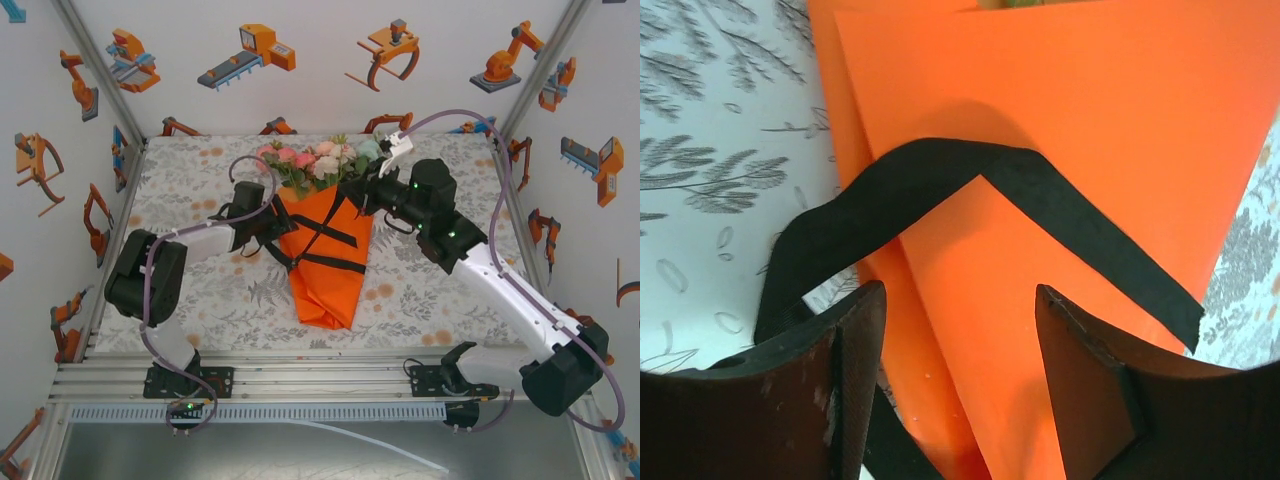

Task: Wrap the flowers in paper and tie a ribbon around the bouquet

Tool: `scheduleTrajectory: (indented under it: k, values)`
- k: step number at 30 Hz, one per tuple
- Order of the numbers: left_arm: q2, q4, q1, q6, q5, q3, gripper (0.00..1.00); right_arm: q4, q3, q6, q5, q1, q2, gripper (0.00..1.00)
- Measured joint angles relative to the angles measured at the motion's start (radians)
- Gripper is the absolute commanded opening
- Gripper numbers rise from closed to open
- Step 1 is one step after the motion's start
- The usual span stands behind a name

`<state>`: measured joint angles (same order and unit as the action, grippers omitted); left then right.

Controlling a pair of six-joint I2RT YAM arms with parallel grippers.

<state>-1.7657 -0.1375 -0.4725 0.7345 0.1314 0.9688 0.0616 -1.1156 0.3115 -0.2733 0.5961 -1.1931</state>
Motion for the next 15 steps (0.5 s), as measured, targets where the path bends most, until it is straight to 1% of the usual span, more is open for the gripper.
scheduleTrajectory:
  k: [3,9,15]
  values:
    - [-0.027,-0.008,0.0,0.001,0.023,0.0,0.58,0.005,0.0,0.004,0.0,0.0,-0.003,0.0]
    - [-0.026,-0.011,0.002,0.009,0.021,-0.004,0.58,0.008,0.0,0.007,0.01,0.0,-0.003,0.0]
    - [0.074,0.011,0.007,0.02,-0.021,-0.068,0.58,0.002,0.0,0.007,0.024,0.0,-0.005,0.0]
